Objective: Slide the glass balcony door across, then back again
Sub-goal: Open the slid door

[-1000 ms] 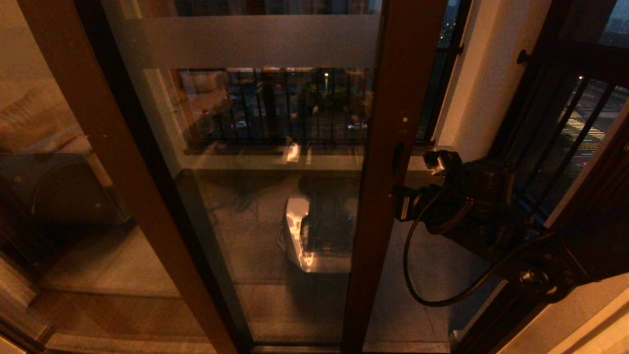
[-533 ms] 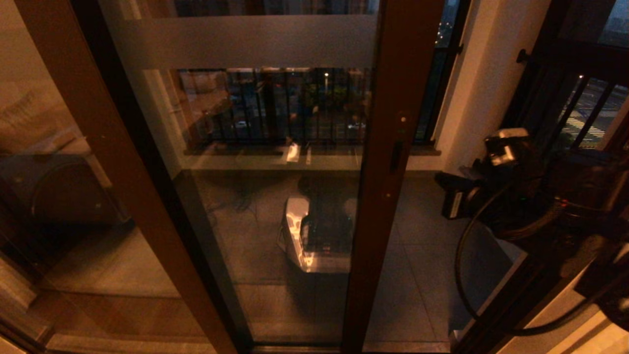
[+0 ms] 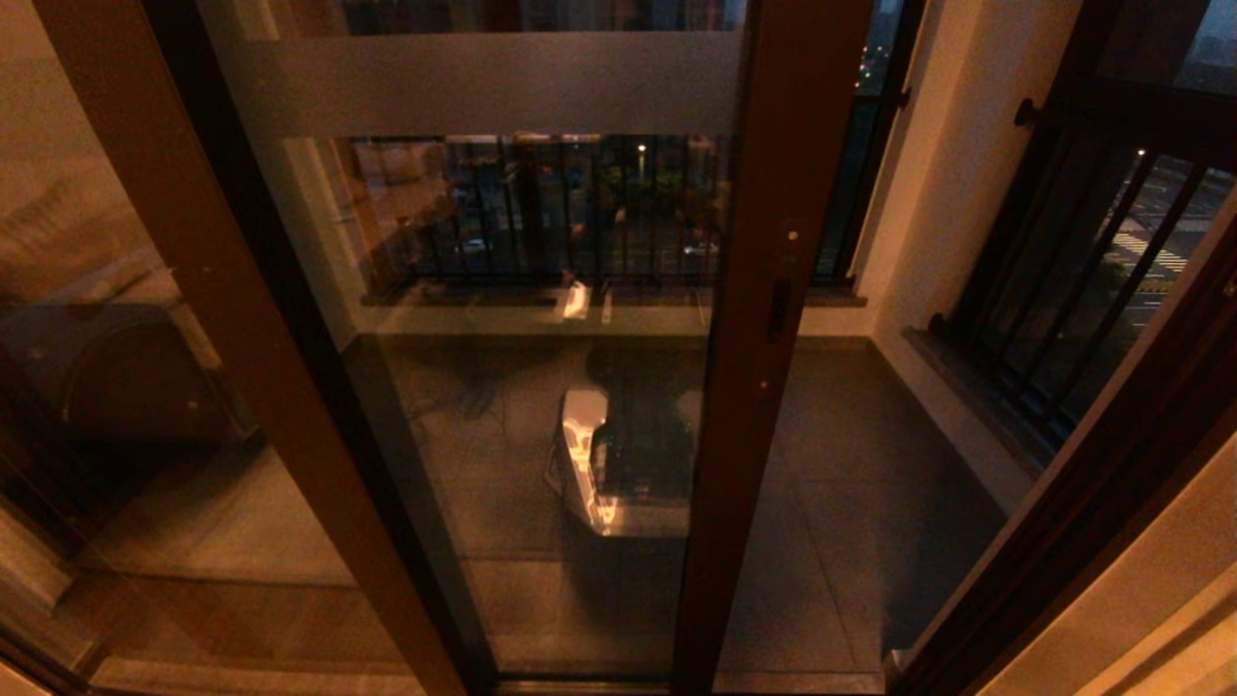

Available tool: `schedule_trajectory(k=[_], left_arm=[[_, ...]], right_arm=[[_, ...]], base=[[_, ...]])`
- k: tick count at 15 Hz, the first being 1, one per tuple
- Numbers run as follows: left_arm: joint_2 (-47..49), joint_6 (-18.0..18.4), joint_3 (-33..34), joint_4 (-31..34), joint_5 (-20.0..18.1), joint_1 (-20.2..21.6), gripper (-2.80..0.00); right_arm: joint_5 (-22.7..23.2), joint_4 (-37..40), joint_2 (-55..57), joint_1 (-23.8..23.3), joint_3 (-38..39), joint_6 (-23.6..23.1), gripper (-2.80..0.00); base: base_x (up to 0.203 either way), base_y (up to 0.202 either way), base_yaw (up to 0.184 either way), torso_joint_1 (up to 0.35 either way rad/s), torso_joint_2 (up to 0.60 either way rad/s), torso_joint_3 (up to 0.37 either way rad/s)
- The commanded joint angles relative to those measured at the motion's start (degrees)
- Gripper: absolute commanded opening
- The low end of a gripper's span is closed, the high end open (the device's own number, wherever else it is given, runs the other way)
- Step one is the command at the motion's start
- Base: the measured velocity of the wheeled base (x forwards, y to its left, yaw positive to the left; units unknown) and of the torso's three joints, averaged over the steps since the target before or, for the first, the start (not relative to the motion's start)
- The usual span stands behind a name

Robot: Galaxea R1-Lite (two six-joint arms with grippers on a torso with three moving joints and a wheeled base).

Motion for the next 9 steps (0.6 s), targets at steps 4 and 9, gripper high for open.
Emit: schedule_trajectory(k=[4,9], left_arm=[[0.0,-0.03,0.03,0.0,0.0,0.0,-2.8],[0.0,-0.03,-0.04,0.0,0.0,0.0,-2.8]], right_arm=[[-3.07,40.13,-24.88,-9.64,-18.08,-5.74,-2.8],[-3.8,52.61,-27.66,-15.4,-29.96,-10.67,-2.8]], base=[[0.0,0.0,0.0,0.0,0.0,0.0],[0.0,0.0,0.0,0.0,0.0,0.0]])
